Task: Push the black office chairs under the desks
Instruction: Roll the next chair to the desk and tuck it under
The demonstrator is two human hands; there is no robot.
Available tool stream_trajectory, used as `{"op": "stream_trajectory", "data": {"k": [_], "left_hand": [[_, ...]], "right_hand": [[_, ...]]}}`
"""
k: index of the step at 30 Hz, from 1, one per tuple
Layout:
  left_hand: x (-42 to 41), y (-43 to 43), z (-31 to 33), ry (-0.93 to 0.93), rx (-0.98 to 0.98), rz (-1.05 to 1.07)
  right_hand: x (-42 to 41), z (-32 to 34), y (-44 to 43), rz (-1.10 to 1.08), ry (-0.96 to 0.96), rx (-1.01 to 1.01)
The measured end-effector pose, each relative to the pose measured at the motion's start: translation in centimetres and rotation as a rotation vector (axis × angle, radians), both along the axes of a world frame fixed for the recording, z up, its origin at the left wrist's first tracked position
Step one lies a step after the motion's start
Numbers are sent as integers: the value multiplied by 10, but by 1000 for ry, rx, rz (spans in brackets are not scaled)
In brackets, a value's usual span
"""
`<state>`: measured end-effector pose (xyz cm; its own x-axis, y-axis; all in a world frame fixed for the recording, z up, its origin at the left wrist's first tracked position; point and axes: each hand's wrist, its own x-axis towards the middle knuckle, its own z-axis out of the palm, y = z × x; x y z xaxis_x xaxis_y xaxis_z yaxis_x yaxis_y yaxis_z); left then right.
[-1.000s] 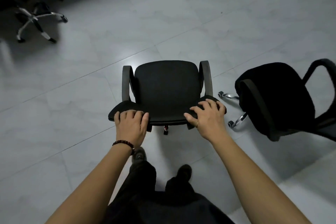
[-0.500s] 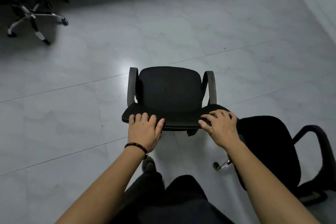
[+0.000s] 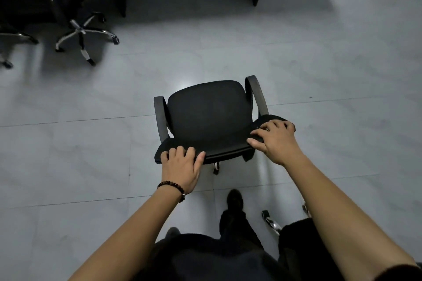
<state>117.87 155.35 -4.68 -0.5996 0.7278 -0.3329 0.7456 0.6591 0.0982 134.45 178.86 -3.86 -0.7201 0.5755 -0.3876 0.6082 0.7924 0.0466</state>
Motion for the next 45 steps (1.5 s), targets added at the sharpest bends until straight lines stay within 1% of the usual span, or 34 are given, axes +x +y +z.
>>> {"op": "stream_trajectory", "data": {"k": [4,8,17,26,30,40,45], "left_hand": [[-37,41,2,-36,-20,166],[-98,59,0,-42,28,225],[-272,91,-9,22,143,269],[-470,125,-10,14,129,254],[-549,149,-13,35,121,239],[-740,258,-19,97,149,231],[-839,319,-16,95,118,229]], "right_hand": [[-60,1,48,87,-27,-8],[-128,-1,70,128,-3,-47],[-298,-13,101,116,135,-25],[-483,-16,125,24,220,-68],[-550,-20,141,10,247,-60],[-736,-30,244,7,303,7],[-829,-28,297,-2,281,15]]}}
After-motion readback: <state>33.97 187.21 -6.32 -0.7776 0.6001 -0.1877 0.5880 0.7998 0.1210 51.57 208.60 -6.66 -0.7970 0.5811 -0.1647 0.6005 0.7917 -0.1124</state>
